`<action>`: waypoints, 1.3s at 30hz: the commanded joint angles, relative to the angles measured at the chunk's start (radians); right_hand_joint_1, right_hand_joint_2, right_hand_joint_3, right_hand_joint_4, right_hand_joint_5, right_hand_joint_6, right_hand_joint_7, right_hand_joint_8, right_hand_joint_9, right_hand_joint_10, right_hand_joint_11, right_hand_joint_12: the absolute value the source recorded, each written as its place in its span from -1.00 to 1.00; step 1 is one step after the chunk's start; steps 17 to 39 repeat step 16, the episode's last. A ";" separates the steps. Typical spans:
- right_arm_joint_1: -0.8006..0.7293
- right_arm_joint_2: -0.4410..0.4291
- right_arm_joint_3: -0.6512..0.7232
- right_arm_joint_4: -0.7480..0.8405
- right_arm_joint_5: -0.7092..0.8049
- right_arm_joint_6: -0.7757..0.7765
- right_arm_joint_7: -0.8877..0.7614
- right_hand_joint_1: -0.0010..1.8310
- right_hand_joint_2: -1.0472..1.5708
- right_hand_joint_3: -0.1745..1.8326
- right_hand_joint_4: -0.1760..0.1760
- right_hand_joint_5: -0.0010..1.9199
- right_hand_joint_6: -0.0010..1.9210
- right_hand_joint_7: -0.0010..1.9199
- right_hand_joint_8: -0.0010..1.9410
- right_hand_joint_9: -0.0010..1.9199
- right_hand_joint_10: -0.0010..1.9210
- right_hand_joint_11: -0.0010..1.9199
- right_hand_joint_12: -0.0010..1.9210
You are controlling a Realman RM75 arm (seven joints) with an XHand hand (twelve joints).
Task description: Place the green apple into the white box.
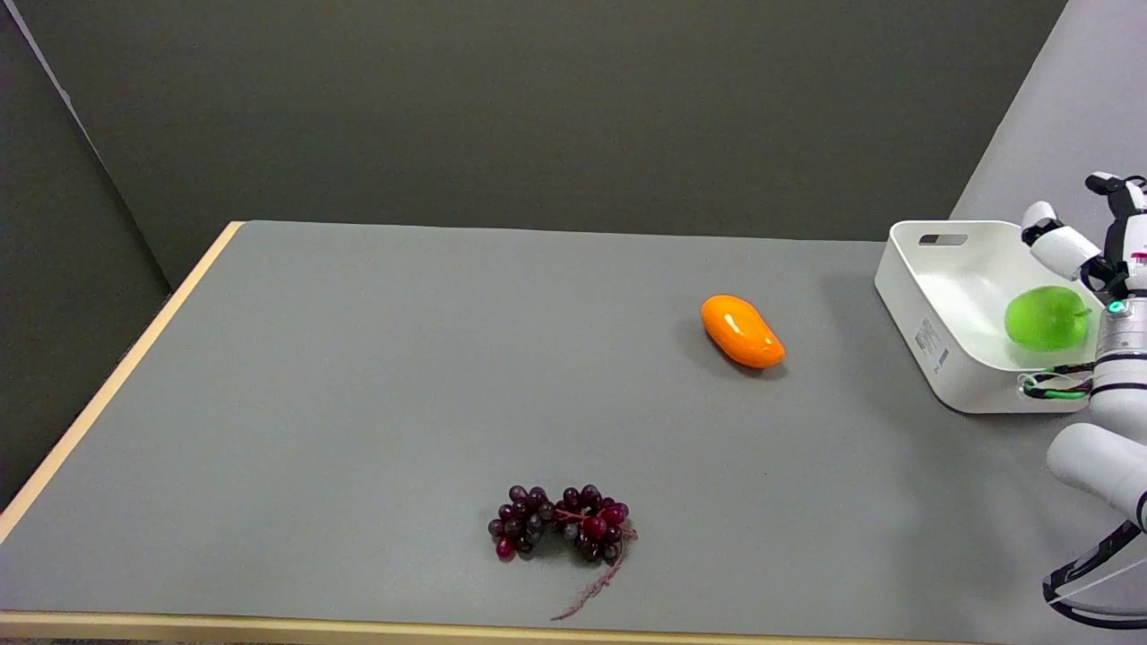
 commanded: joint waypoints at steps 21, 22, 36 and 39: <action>-0.228 0.022 0.116 0.714 -0.295 0.235 0.071 -0.56 0.29 0.10 0.09 -0.81 -0.52 -0.92 -0.70 -1.00 -0.69 -1.00 -0.40; -0.228 0.022 0.116 0.714 -0.295 0.235 0.071 -0.56 0.29 0.10 0.09 -0.81 -0.52 -0.92 -0.70 -1.00 -0.69 -1.00 -0.40; -0.228 0.022 0.116 0.714 -0.295 0.235 0.071 -0.56 0.29 0.10 0.09 -0.81 -0.52 -0.92 -0.70 -1.00 -0.69 -1.00 -0.40; -0.228 0.022 0.116 0.714 -0.295 0.235 0.071 -0.56 0.29 0.10 0.09 -0.81 -0.52 -0.92 -0.70 -1.00 -0.69 -1.00 -0.40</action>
